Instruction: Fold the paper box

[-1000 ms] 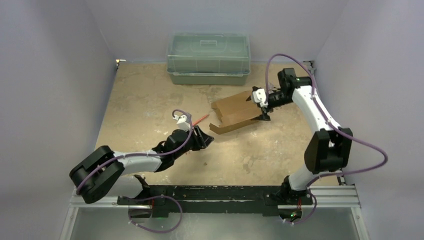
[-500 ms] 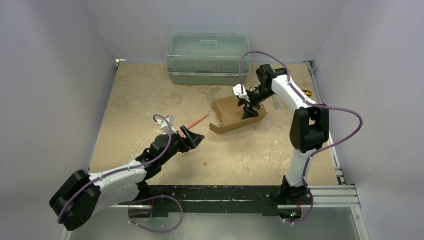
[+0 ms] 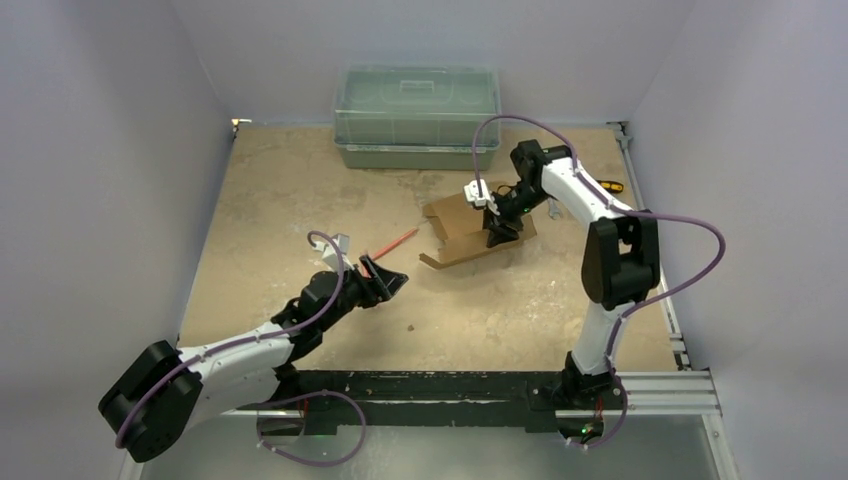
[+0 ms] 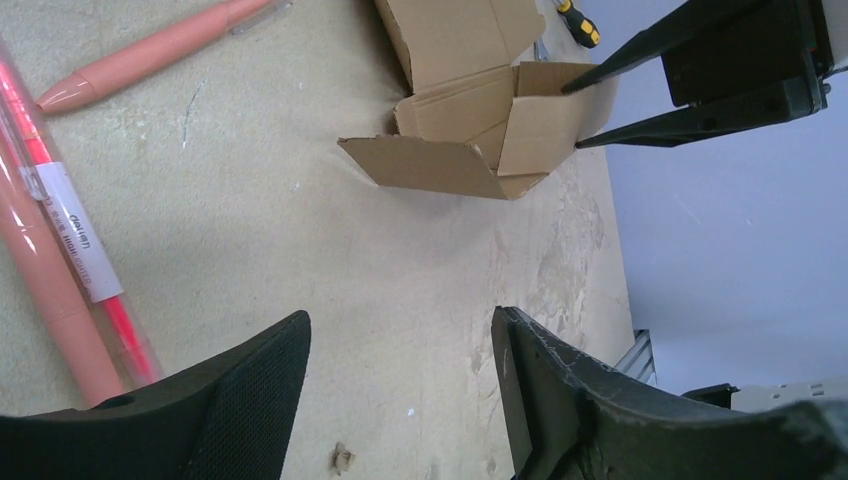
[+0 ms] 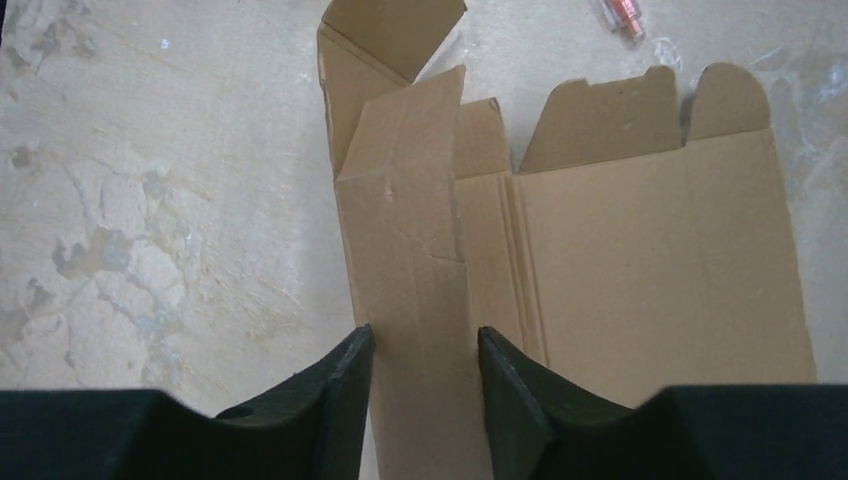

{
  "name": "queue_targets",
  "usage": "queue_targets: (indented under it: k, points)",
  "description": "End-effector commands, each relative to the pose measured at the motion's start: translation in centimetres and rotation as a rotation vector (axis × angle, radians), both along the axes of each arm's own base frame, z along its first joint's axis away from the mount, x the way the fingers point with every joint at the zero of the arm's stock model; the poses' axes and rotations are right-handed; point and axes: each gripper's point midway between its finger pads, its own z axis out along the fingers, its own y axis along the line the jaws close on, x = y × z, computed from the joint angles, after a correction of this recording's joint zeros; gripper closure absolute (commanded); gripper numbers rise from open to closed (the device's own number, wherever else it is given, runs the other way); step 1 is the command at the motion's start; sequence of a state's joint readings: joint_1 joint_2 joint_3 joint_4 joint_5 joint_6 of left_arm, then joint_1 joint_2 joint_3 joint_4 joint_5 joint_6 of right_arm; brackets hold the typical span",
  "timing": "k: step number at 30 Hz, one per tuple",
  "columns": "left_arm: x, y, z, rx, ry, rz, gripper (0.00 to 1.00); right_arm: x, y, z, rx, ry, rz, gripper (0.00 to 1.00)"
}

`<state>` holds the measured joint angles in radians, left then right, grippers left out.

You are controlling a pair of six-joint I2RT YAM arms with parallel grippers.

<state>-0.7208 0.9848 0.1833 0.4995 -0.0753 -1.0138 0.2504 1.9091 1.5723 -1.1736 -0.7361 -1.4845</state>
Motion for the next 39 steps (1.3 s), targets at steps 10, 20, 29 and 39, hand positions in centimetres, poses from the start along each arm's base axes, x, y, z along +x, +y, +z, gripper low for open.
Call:
queue_targets:
  k: [10, 20, 29, 39]
  points:
    - [-0.4, -1.1, 1.7, -0.089, -0.039, -0.049, 0.44, -3.8, -0.3, 1.0, 0.041, -0.154, -0.104, 0.86]
    - [-0.9, -2.7, 1.3, -0.088, -0.05, -0.105, 0.59, -8.3, 0.5, -0.4, 0.101, -0.24, -0.115, 1.0]
    - [0.0, -2.1, 0.5, -0.01, -0.06, -0.062, 0.61, -11.2, 0.9, -2.3, 0.102, -0.283, -0.029, 1.0]
    - [1.7, -3.0, 5.2, 0.044, -0.222, -0.087, 0.63, -14.0, 1.1, -4.8, 0.097, -0.276, 0.113, 1.0]
